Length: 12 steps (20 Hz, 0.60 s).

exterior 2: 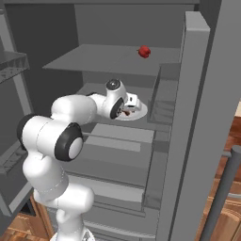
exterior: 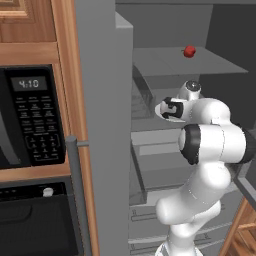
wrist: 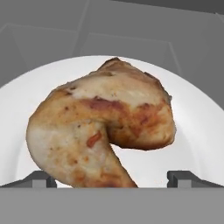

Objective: Retrieve the chicken drumstick from the fridge and place it on the saucepan with marinade on the stove.

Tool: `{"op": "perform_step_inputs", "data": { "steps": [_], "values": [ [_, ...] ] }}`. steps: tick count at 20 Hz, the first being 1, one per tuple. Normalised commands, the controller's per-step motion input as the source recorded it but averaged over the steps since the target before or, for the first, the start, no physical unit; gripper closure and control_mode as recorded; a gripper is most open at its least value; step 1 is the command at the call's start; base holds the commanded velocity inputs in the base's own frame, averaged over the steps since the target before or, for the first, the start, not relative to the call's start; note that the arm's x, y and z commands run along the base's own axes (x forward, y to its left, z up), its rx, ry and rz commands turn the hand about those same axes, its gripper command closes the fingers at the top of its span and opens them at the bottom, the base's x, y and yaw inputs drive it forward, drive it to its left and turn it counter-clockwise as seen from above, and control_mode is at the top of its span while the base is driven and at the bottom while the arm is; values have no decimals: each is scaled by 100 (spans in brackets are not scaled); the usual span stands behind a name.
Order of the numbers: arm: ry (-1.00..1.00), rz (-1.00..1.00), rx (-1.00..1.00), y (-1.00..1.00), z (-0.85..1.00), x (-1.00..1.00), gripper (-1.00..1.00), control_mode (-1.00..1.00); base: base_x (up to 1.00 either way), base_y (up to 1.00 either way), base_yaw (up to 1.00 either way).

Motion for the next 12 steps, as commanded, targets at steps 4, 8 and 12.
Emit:
{"op": "perform_step_inputs", "data": {
  "steps": [4,8,12],
  "values": [
    [0,0,0,-9,-3,22,-100,-100,0,0,0],
    [0,0,-2,-1,-16,10,100,-100,0,0,0],
    [0,0,-2,0,-9,3,100,-100,0,0,0]
  ]
}}
